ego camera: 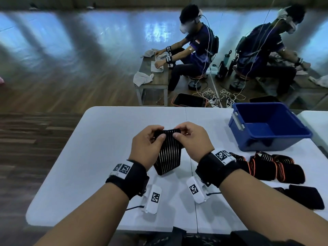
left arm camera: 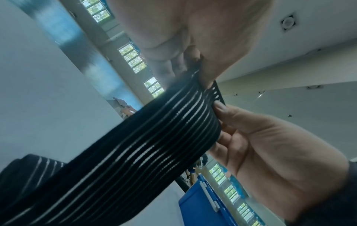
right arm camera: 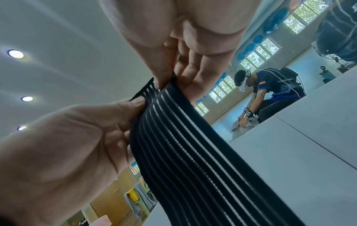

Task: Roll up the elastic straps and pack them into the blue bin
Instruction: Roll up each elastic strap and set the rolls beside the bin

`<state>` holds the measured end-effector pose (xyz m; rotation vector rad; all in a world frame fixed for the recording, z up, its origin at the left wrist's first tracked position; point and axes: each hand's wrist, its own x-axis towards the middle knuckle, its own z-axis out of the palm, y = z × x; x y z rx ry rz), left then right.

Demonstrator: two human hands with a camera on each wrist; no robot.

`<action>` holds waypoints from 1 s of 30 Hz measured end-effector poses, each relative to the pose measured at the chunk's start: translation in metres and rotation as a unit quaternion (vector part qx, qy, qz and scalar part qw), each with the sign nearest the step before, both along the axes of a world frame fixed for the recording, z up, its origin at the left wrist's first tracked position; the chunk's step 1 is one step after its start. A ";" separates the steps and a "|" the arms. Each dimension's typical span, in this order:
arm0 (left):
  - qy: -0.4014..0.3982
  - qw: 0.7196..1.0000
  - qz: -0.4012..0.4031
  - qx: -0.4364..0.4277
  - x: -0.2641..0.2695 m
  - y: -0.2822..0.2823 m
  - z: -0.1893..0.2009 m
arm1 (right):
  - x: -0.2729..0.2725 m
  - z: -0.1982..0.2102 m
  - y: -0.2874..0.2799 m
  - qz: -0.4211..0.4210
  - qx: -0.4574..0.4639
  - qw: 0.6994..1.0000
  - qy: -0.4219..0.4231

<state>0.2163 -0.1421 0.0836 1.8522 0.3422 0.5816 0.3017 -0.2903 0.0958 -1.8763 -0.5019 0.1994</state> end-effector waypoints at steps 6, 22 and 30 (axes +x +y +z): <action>-0.024 1.000 0.019 -0.004 0.005 0.004 0.011 | 0.002 0.008 -0.005 -0.005 0.008 0.999 -0.033; -0.055 0.996 -0.001 -0.068 0.003 -0.003 0.024 | 0.002 0.029 -0.003 -0.053 0.064 0.996 -0.035; -0.075 0.996 0.023 -0.038 0.004 -0.008 0.031 | -0.001 0.027 0.001 -0.080 0.042 0.994 -0.054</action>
